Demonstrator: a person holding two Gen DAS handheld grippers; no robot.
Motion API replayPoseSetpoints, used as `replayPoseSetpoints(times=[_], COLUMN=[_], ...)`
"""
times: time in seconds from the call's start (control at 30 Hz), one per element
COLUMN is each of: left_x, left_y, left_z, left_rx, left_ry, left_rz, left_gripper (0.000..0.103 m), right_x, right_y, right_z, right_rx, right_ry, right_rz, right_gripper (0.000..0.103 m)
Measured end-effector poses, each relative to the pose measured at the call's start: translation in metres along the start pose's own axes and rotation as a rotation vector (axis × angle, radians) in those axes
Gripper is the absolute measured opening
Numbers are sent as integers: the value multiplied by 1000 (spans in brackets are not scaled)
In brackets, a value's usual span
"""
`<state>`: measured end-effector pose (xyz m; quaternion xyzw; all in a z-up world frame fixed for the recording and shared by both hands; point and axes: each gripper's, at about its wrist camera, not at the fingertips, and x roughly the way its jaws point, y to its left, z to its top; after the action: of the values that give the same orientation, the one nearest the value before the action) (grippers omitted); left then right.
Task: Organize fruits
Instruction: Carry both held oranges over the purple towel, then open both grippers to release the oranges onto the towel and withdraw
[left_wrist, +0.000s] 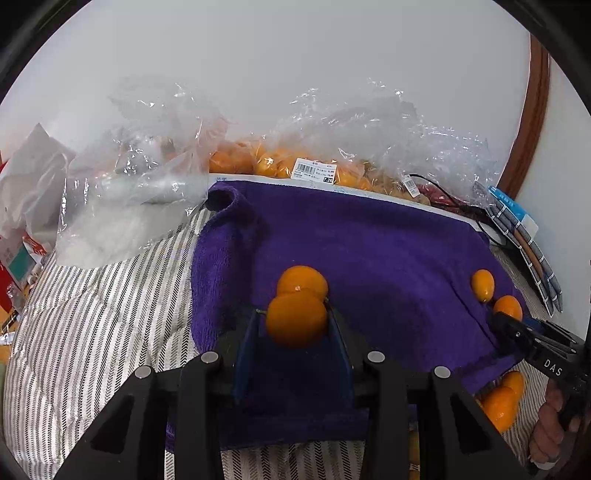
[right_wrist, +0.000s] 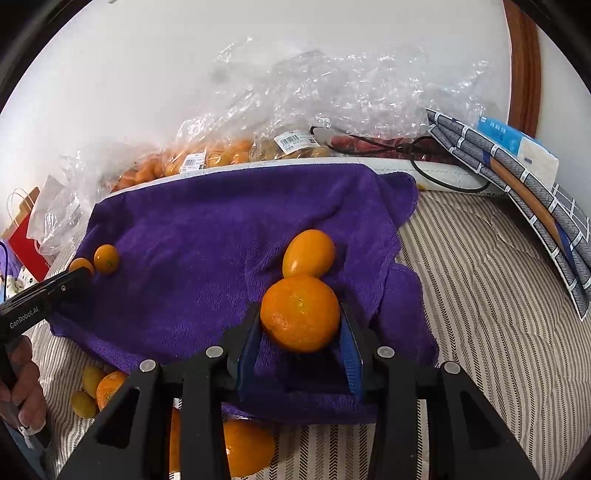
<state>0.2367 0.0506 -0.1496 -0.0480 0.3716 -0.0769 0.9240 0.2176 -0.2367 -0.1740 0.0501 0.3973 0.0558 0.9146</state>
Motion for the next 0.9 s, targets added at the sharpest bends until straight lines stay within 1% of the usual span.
replayPoseSetpoints(times=[0.07,0.13,0.2,0.33,0.43,0.53,0.57,0.7,0.83,0.9], left_x=[-1,-1,0,1,1,-2,-3,-11,-21,-24], left_y=[1,1,0,-3,-5,-4,-4,-5,-7,-5], left_z=[-1,-1,0,-1,0,0,1,2,2,3], left_rx=[2,7,14,41,50,47,44,41,59,51], left_ry=[-3,-2,-1,-3,-4,-17,-25,-66,-129,-157], left_rz=[0,7,12,22,19,5,0,7,30,39], left_gripper=[36,36,36,37,40,46,48,49,49,49], right_x=[0,-1,-3,-9,-11,-17,-18,-28,-36,-37], right_y=[1,2,4,7,8,6,5,1,1,2], right_z=[0,-1,-1,-3,-3,-3,-3,-1,1,0], right_rx=[-6,-11,-17,-33,-36,-26,-19,17,21,13], right_ry=[-4,-11,-22,-52,-64,-91,-101,-162,-179,-182], right_rz=[-1,-3,-14,-17,-11,12,19,26,58,63], right_gripper=[41,44,49,50,50,50,50,50,50,50])
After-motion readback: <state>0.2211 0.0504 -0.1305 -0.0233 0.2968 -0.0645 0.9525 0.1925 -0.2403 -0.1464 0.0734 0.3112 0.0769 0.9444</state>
